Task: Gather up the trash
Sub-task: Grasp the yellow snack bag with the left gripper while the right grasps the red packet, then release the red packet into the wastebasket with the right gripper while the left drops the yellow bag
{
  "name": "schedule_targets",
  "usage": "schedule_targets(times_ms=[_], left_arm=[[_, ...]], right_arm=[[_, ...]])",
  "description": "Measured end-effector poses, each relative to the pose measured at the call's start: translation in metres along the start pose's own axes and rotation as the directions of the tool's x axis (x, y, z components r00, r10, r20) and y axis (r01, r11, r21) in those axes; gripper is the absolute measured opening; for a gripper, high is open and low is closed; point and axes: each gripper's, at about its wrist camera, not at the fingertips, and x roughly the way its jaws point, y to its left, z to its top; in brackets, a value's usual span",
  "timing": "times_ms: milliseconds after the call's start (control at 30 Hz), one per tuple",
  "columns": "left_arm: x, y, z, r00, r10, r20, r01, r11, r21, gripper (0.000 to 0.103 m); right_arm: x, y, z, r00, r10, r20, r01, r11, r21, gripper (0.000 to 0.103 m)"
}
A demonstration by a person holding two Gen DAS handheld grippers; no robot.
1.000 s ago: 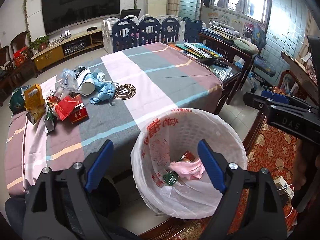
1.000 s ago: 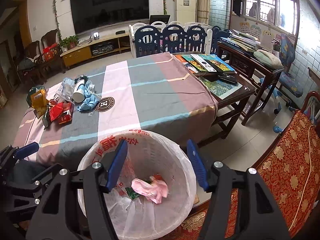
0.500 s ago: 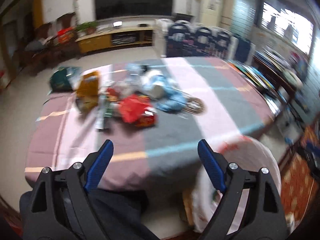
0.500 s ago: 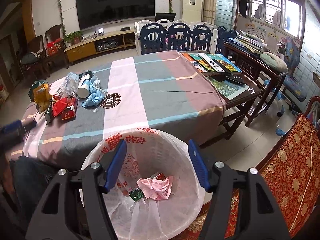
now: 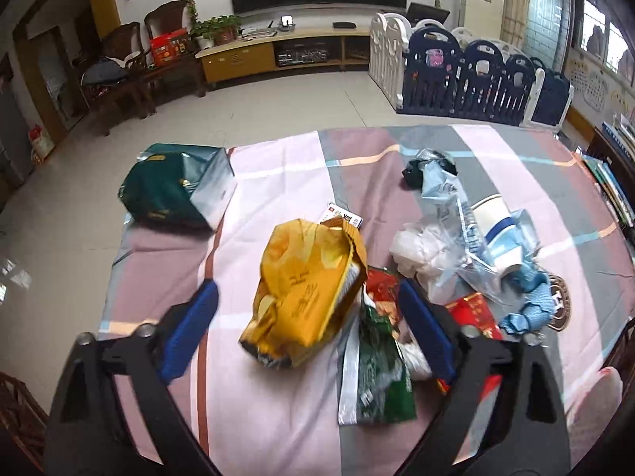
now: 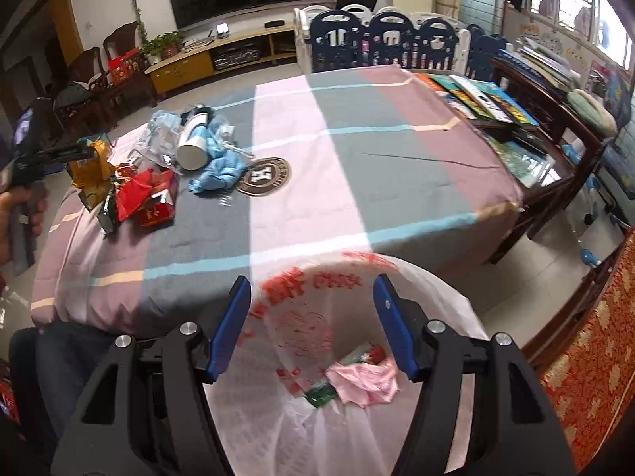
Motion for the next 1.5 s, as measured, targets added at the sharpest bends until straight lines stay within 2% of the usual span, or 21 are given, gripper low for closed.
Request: schedule_targets(times_ms=[67,100,133,233,367,467,533,667,733,767,800,833,900,933,1267,1500], left_arm=[[0.017,0.007,-0.002,0.997,-0.051,-0.053,0.049,0.998,-0.032,0.027],[0.022,0.011,-0.004,0.995,-0.079,-0.068,0.076,0.996,-0.052,0.019],[0.024,0.016,-0.01,0.992,-0.098,-0.074,0.093,0.993,-0.073,0.016],[0.007,0.025,-0.026,0.997,-0.071,-0.021,0.07,0.995,-0.065,0.015],[-0.037,0.044,-0.058,0.997,-0.06,0.04,0.064,0.993,-0.102,0.015],[-0.07,0.055,-0.084,0.996,-0.065,0.067,0.074,0.988,-0.136,0.015],[-0.085,0.061,-0.101,0.994,-0.084,0.066,0.094,0.982,-0.164,0.015],[-0.109,0.064,-0.127,0.993,-0.1,0.07,0.111,0.978,-0.177,0.015],[-0.116,0.063,-0.132,0.992,-0.104,0.073,0.115,0.977,-0.177,0.015],[-0.119,0.062,-0.134,0.991,-0.11,0.077,0.122,0.977,-0.177,0.015],[-0.121,0.06,-0.135,0.99,-0.116,0.081,0.129,0.977,-0.173,0.015],[-0.122,0.058,-0.135,0.989,-0.12,0.084,0.132,0.977,-0.168,0.015],[-0.125,0.056,-0.136,0.988,-0.126,0.087,0.14,0.976,-0.169,0.015],[-0.125,0.055,-0.136,0.988,-0.13,0.089,0.144,0.975,-0.172,0.015],[-0.151,0.035,-0.137,0.986,-0.115,0.123,0.135,0.976,-0.171,0.015],[-0.184,0.015,-0.138,0.978,-0.076,0.193,0.101,0.987,-0.124,0.015]], right_arm=[[0.011,0.015,0.012,0.999,0.037,-0.001,-0.037,0.999,-0.015,0.063],[0.018,0.025,0.019,0.998,0.061,0.001,-0.061,0.998,-0.024,0.063],[0.023,0.032,0.024,0.997,0.08,0.004,-0.079,0.996,-0.033,0.063],[0.049,0.072,0.048,0.985,0.17,0.006,-0.169,0.983,-0.072,0.063],[0.092,0.132,0.071,0.962,0.271,-0.023,-0.272,0.953,-0.132,0.067],[0.117,0.172,0.085,0.962,0.271,-0.032,-0.272,0.943,-0.193,0.072],[0.133,0.193,0.093,0.964,0.261,-0.051,-0.265,0.936,-0.23,0.081],[0.165,0.223,0.094,0.966,0.219,-0.14,-0.253,0.913,-0.32,0.082],[0.173,0.231,0.088,0.973,0.175,-0.151,-0.22,0.901,-0.374,0.082],[0.173,0.231,0.085,0.974,0.172,-0.148,-0.217,0.897,-0.386,0.08],[0.172,0.231,0.082,0.974,0.174,-0.146,-0.219,0.893,-0.393,0.067],[0.171,0.23,0.079,0.972,0.178,-0.154,-0.226,0.891,-0.394,0.059],[0.165,0.228,0.075,0.97,0.192,-0.152,-0.237,0.892,-0.384,0.058],[0.163,0.228,0.074,0.97,0.198,-0.143,-0.239,0.892,-0.385,0.049],[0.095,0.189,0.076,0.974,0.228,-0.017,-0.222,0.924,-0.312,0.049],[0.028,0.144,0.053,0.973,0.218,0.082,-0.186,0.939,-0.289,0.049]])
